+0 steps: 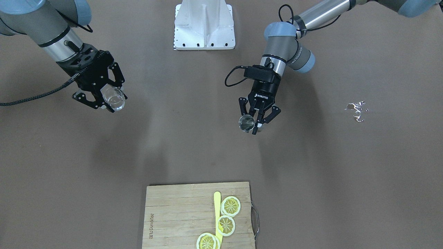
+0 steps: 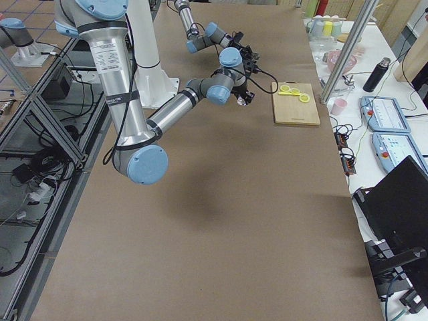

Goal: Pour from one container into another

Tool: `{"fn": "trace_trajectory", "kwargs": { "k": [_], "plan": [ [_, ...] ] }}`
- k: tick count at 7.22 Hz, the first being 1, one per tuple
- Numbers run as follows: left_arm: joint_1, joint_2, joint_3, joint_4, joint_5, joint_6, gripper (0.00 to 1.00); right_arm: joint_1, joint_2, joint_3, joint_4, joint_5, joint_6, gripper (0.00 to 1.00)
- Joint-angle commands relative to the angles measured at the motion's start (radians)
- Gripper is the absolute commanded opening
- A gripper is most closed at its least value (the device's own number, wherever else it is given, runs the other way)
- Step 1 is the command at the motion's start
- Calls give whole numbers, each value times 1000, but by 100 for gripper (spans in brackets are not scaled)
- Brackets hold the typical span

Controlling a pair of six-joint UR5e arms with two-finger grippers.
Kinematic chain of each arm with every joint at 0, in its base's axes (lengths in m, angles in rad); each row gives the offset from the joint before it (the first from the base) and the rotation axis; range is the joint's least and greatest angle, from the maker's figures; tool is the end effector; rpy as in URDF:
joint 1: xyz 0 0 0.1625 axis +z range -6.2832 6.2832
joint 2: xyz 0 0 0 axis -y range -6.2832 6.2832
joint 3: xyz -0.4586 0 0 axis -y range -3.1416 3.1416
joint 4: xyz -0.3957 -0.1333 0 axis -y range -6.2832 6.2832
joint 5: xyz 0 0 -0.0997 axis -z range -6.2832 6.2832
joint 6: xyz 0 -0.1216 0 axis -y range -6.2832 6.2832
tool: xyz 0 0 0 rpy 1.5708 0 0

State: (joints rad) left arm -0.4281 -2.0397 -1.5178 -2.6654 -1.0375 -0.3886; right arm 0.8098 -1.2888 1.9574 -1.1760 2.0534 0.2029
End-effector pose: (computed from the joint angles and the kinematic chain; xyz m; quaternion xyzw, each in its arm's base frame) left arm 0.5374 -0.4597 0.3185 0.6097 0.3199 0.0907 0.7195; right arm -0.3448 -0.4735 0.3229 0.3408 -0.4107 -0.3470 0.7712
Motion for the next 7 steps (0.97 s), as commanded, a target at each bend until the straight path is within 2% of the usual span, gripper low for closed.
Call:
{"fn": "trace_trajectory", "kwargs": {
  "k": [1, 3, 4, 6, 7],
  "plan": [
    [0, -52, 49, -75, -151, 109, 0, -14, 26, -8, -2, 11, -13, 0],
    [-1, -86, 108, -197, -269, 210, 0, -59, 51, -8, -8, 13, -16, 0],
    [0, -99, 113, -227, -304, 212, 0, -64, 74, -8, -39, 14, -26, 0],
    [2, -167, 212, -335, -357, 214, 0, -70, 117, -9, -108, 11, -115, 0],
    [2, -184, 220, -343, -367, 214, 0, -75, 126, -12, -120, 13, -117, 0]
  ]
}}
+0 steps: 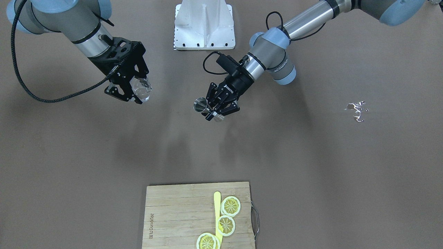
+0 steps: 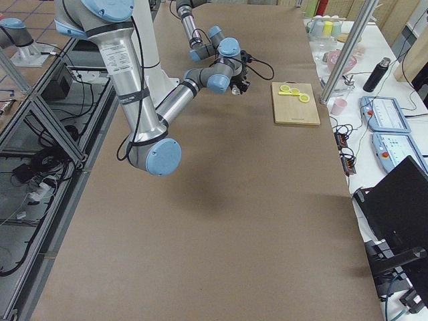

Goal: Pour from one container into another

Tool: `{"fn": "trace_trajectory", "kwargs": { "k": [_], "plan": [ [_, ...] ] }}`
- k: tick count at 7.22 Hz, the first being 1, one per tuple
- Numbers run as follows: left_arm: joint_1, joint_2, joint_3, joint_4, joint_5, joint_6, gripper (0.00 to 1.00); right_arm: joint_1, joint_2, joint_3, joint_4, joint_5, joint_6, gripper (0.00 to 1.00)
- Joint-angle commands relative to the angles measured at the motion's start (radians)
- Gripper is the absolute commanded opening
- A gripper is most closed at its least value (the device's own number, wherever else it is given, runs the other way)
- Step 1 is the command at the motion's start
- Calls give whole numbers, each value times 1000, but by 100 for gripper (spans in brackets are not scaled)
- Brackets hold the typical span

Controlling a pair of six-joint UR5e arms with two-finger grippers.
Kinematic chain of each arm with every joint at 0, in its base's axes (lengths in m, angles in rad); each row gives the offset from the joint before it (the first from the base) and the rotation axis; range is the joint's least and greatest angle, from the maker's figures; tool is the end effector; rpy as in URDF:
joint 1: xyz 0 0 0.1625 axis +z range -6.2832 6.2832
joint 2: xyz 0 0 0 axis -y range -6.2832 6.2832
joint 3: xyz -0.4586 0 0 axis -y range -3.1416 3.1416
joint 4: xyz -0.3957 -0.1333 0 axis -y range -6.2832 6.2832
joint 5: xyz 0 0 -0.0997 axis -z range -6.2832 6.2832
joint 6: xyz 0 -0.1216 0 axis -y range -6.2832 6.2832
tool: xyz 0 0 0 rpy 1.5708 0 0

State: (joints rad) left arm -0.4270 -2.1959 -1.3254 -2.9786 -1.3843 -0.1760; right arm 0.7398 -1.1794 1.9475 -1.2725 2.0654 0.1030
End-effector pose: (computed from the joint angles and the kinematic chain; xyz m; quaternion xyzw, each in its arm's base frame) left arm 0.6009 -0.4446 0.2647 0.6489 0.4297 0.2260 0.5859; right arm -0.3933 -0.4613 0.2759 0.3451 -0.4101 -0.4135 0.7360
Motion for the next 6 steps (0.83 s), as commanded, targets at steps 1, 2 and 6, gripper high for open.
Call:
{"fn": "trace_trajectory", "kwargs": {
  "k": [1, 2, 6],
  "plan": [
    [1, -42, 49, -66, -54, 3, 0, -13, 41, -4, -75, 10, -17, 0],
    [1, -51, 81, -116, -76, 3, 0, -13, 59, 7, -152, 24, -17, 0],
    [10, -94, 150, -177, -110, 39, 0, -16, 133, 13, -339, 24, -22, 0]
  ]
}}
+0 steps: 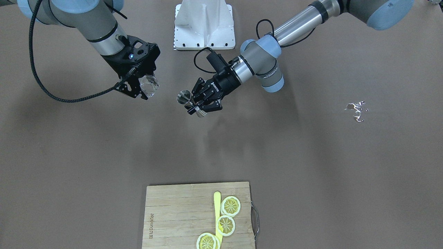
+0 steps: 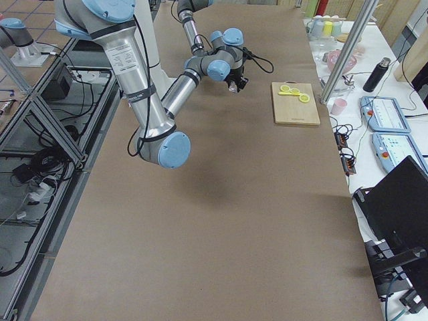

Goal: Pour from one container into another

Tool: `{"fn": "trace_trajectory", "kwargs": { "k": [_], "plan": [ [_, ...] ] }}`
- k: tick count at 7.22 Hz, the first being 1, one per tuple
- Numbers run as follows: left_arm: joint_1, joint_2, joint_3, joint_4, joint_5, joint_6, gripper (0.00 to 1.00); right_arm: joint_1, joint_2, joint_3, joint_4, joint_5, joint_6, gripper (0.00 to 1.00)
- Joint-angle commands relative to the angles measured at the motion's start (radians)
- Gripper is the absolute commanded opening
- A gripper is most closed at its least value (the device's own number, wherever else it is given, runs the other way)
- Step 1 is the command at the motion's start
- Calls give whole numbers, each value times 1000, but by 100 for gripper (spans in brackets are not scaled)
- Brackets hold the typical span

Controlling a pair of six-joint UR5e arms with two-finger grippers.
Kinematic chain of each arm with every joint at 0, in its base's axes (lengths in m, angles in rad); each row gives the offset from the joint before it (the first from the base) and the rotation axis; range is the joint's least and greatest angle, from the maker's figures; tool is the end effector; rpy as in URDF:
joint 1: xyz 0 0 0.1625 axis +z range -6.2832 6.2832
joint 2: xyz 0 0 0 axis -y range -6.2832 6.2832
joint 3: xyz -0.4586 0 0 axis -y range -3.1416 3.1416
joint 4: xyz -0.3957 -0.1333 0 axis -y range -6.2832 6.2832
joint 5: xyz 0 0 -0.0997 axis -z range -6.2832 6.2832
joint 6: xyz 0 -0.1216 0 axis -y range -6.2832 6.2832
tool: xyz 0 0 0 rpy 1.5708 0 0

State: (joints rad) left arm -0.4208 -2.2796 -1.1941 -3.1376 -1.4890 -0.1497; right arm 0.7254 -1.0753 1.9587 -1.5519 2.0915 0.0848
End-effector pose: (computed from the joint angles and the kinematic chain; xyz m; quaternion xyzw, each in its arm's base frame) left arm 0.6308 -0.4392 0.2482 0.6612 0.4726 0.2498 0.5263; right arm -0.4109 -0.4616 0.2472 0.2727 -0.3960 -0.4270 0.7658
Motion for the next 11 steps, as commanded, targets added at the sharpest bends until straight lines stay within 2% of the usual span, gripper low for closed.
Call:
{"fn": "trace_trajectory", "kwargs": {
  "k": [1, 2, 4, 6, 8, 11],
  "plan": [
    [7, -8, 31, -44, -5, 13, 0, -7, 29, 2, -66, -5, -4, 0],
    [8, -9, 48, -67, -5, 13, 0, -21, 37, 0, -86, -14, -4, 0],
    [10, -11, 51, -67, -22, 13, 0, -29, 99, -9, -211, -21, -7, 0],
    [8, -20, 53, -67, -20, 13, 0, -60, 118, -18, -241, -50, -19, 0],
    [10, -32, 67, -67, -19, 13, 0, -63, 161, -32, -328, -51, -49, 0],
    [20, -96, 125, -67, -27, 13, 0, -69, 190, -78, -338, -64, -57, 0]
  ]
}}
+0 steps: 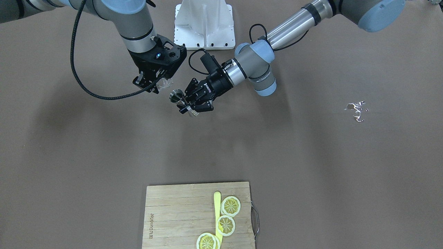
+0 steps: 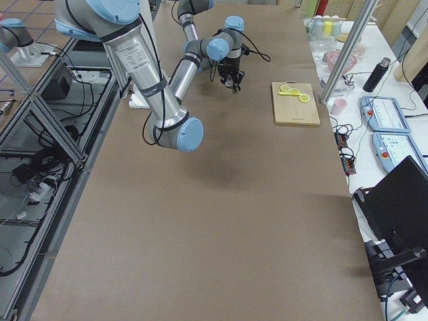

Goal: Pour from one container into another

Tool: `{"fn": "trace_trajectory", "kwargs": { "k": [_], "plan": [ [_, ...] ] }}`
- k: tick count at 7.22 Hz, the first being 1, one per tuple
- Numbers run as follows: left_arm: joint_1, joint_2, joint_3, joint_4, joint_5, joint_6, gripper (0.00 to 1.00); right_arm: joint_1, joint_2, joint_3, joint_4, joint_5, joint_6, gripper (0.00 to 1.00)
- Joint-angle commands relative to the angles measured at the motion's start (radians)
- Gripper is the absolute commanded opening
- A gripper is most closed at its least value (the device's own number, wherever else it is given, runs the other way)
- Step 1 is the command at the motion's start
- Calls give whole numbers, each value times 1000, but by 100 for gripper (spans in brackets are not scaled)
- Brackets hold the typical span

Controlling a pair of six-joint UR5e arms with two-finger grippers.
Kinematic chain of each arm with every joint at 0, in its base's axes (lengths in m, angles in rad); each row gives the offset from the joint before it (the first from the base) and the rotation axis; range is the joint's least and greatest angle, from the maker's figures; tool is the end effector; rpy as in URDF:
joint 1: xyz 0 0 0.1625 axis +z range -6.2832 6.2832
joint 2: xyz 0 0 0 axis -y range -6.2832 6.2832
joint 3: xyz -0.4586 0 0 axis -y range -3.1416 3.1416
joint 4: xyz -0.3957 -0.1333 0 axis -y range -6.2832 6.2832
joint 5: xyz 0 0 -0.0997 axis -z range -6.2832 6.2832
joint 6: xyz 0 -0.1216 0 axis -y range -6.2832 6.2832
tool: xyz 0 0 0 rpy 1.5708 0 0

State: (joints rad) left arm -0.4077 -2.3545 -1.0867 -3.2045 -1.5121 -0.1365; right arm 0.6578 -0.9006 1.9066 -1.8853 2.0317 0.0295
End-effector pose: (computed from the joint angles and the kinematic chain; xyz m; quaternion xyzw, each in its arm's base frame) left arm 0.6603 -0.4382 0.2343 0.6651 0.4844 0.2578 0.5065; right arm -0.4603 -0.4557 0.2080 0.1964 -0.3413 -0.4616 0.7949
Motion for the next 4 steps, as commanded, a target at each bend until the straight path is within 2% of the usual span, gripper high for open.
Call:
{"fn": "trace_trajectory", "kwargs": {
  "k": [1, 4],
  "plan": [
    [15, -22, 19, 0, -20, 0, 0, -1, 31, -46, -11, -2, -2, 0],
    [13, -19, 18, 0, -27, 0, 0, 11, 42, -32, -83, -5, -38, 0]
  ]
}}
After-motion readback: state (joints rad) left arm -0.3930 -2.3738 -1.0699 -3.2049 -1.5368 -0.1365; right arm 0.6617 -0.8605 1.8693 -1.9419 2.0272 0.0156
